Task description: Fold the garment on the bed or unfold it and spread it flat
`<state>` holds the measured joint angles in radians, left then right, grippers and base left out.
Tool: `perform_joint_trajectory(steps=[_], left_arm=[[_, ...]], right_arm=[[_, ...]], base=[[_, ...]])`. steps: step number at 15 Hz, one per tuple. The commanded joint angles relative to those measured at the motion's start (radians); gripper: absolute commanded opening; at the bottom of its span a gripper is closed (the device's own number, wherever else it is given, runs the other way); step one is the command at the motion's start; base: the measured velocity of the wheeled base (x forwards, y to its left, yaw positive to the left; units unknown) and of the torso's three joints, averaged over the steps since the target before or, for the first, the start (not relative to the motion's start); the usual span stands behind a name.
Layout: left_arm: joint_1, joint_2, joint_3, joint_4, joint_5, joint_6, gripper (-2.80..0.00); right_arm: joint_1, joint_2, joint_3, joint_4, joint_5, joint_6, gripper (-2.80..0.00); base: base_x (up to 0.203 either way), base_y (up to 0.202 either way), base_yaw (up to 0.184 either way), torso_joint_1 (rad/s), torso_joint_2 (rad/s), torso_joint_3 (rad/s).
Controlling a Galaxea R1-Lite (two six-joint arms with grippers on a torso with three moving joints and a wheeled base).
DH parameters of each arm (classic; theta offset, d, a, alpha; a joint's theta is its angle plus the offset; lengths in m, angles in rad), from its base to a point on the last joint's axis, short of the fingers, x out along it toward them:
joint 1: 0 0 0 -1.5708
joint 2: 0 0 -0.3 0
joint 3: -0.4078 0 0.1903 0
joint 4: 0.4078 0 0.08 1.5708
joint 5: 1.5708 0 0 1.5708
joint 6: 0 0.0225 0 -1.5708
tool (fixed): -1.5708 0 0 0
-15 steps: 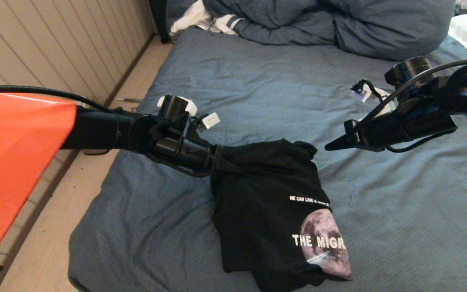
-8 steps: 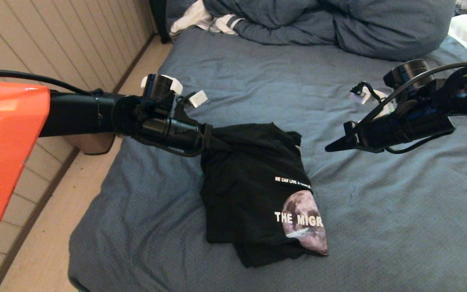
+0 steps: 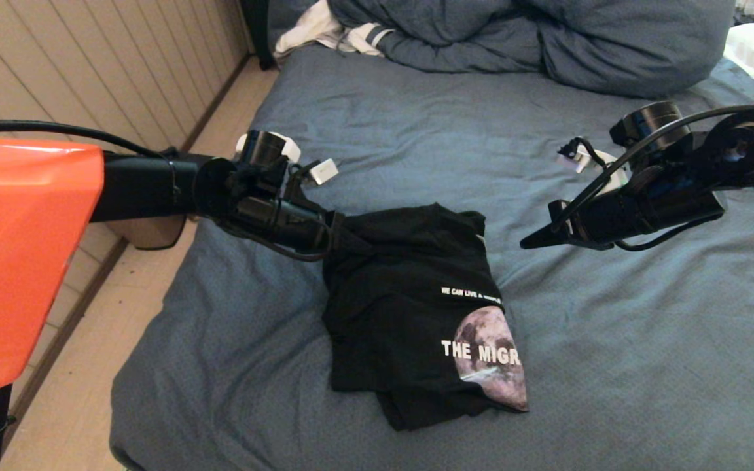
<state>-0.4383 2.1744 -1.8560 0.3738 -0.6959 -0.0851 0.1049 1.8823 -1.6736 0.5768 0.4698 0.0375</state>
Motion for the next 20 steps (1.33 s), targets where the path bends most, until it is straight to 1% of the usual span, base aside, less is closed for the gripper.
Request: perform_joint_trajectory(steps=[1, 4, 6, 7, 8, 9, 12, 13, 16, 17, 20], left_arm=[[0.0, -0.023, 0.008, 0.006, -0.002, 0.0, 0.0], [0.006, -0.08, 0.035, 0.011, 0.01, 0.001, 0.0], [0.025, -0.097, 0.056, 0.01, 0.045, 0.002, 0.0], [0.041, -0.111, 0.086, 0.005, 0.064, 0.011, 0.0], [0.072, -0.133, 0.128, -0.005, 0.087, 0.029, 0.0], [0.108, -0.162, 0.165, -0.022, 0.097, 0.043, 0.0], [0.207, -0.252, 0.271, -0.064, 0.099, 0.051, 0.0], [0.223, -0.288, 0.31, -0.066, 0.1, 0.052, -2.77], [0.23, -0.412, 0.429, -0.066, 0.098, 0.051, -2.8], [0.201, -0.439, 0.462, -0.065, 0.096, 0.046, -2.8], [0.062, -0.477, 0.51, -0.064, 0.101, 0.036, -2.8]], right_arm=[[0.001, 0.001, 0.0, 0.003, 0.003, 0.001, -2.8], [0.001, -0.005, 0.003, 0.003, 0.003, 0.001, -2.8], [0.001, -0.009, 0.005, 0.003, 0.003, 0.0, -2.8], [0.001, -0.011, 0.005, 0.003, 0.003, -0.001, -2.8], [-0.001, -0.012, 0.003, 0.003, 0.003, 0.0, -2.8], [-0.001, -0.015, 0.003, 0.003, 0.004, 0.0, -2.8], [0.002, -0.019, 0.011, 0.003, 0.004, -0.005, -2.8], [0.003, -0.019, 0.012, 0.005, 0.004, -0.005, -2.8], [0.006, -0.029, 0.023, 0.004, 0.005, -0.008, -2.8], [0.007, -0.029, 0.022, 0.005, 0.007, -0.007, -2.8], [0.021, -0.034, 0.028, 0.005, 0.009, -0.008, -2.8]], base=[[0.0, 0.0, 0.0, 0.0, 0.0, 0.0], [0.0, 0.0, 0.0, 0.0, 0.0, 0.0], [0.0, 0.0, 0.0, 0.0, 0.0, 0.0], [0.0, 0.0, 0.0, 0.0, 0.0, 0.0], [0.0, 0.0, 0.0, 0.0, 0.0, 0.0], [0.0, 0.0, 0.0, 0.0, 0.0, 0.0], [0.0, 0.0, 0.0, 0.0, 0.0, 0.0], [0.0, 0.0, 0.0, 0.0, 0.0, 0.0], [0.0, 0.0, 0.0, 0.0, 0.0, 0.0], [0.0, 0.0, 0.0, 0.0, 0.0, 0.0], [0.0, 0.0, 0.0, 0.0, 0.0, 0.0]])
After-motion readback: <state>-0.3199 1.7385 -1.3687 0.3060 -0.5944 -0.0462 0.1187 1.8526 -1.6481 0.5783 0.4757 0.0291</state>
